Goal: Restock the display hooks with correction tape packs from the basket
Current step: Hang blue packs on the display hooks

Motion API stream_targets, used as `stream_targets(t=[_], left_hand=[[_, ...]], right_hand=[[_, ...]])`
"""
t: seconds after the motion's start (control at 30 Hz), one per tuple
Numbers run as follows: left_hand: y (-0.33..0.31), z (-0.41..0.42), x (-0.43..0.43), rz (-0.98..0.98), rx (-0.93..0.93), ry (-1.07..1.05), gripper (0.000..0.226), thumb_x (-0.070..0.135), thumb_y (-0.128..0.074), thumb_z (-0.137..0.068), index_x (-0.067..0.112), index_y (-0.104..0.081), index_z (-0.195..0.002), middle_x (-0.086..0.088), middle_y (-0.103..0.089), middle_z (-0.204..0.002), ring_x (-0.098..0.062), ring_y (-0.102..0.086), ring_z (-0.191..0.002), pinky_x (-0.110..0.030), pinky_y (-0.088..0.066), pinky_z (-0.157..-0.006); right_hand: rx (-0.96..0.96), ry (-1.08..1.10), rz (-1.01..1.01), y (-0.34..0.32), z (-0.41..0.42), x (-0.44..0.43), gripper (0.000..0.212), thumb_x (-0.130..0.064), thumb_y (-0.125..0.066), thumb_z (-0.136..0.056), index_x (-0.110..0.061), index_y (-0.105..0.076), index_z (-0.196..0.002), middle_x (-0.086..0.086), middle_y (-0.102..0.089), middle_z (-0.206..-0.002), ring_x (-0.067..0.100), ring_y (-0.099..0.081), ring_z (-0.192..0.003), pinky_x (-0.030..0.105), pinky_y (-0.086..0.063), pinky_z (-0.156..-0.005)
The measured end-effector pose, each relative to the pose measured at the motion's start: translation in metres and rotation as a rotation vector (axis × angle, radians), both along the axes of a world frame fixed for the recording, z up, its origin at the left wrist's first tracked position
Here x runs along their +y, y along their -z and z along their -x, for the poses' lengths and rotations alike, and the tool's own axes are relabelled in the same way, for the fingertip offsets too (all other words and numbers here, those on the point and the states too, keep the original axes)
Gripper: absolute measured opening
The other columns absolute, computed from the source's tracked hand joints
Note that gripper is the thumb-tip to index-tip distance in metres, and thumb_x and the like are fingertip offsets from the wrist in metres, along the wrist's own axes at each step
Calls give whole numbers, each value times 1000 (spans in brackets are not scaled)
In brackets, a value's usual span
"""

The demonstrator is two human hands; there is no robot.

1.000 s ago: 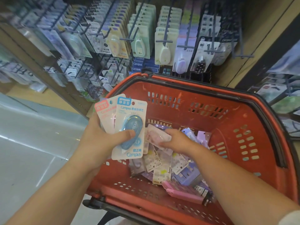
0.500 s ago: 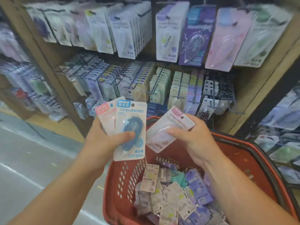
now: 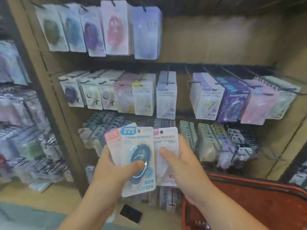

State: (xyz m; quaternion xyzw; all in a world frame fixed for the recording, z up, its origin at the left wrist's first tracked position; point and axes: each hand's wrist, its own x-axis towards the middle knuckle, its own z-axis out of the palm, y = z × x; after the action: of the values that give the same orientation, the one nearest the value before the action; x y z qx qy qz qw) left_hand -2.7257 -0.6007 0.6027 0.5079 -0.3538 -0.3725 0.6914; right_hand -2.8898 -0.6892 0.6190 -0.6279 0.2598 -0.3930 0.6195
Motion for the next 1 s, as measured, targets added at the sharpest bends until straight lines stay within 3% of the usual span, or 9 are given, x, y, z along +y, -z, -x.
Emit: stream_targets(t=[0.13,0.2,0.4,0.5,0.57,0.63,0.8,1.0], left_hand=[[-32,-48,-4,59,-57,70,94,25,-89,-42,23,-60,-132,-9,-79,-117,-35,-77,-104,-57,-63,-83],[-46,-64,-8,86,-74,97,97,25,-90,-43,22,-58,-134,-8,-78,-119,-35,-77,-105,-60,-61,-87],[-85,-84,-29,200,-69,152,94,28,-88,-42,26,-61,-132,-5,-79,-117,-31,-79,-101,-49,-65,-76],[-103,-93,-48,253,-88,170,90,29,-87,-47,22,-63,-134,-9,-79,-118,-35,-78,-102,-49,-64,-75],[-115,-98,-62,292,-115,165,89,29,-86,-49,19,-64,-134,-10,-78,-118,-35,-78,-102,-45,-64,-74],[-127,-102,-76,322,-141,155,89,30,-84,-49,19,-63,-134,-9,-79,-118,-32,-78,-101,-42,-64,-73],[-147,-105,-101,416,-202,133,68,9,-78,-61,22,-66,-126,-4,-81,-110,-25,-80,-93,-34,-64,-67],[-152,-113,-121,485,-263,92,75,10,-79,-63,22,-62,-135,-4,-79,-117,-28,-78,-101,-36,-65,-71]], right_hand=[[36,44,79,-33,-34,7,45,9,-56,-93,-25,-56,-122,-6,-75,-114,12,-72,-106,26,-58,-77],[34,60,123,-49,-42,10,48,11,-56,-92,-26,-56,-123,-9,-75,-113,10,-72,-108,29,-60,-83],[-61,135,212,-87,-47,-3,28,-5,-63,-97,-20,-65,-122,-2,-77,-114,18,-73,-105,34,-61,-84],[-123,184,224,-103,-46,-19,24,-17,-60,-99,-25,-62,-121,-5,-77,-109,16,-75,-96,28,-61,-67],[-125,188,255,-113,-45,-30,26,-30,-59,-95,-31,-59,-121,-5,-76,-106,20,-75,-84,30,-57,-49],[-126,195,296,-123,-43,-44,30,-36,-58,-92,-31,-57,-122,-3,-75,-104,21,-73,-76,31,-51,-40],[-199,182,355,-142,-39,-83,30,-33,-57,-94,-25,-58,-123,4,-75,-103,21,-69,-68,30,-49,-41],[-191,199,384,-155,-39,-113,21,-16,-55,-103,-18,-59,-123,6,-76,-103,18,-68,-67,31,-50,-46]])
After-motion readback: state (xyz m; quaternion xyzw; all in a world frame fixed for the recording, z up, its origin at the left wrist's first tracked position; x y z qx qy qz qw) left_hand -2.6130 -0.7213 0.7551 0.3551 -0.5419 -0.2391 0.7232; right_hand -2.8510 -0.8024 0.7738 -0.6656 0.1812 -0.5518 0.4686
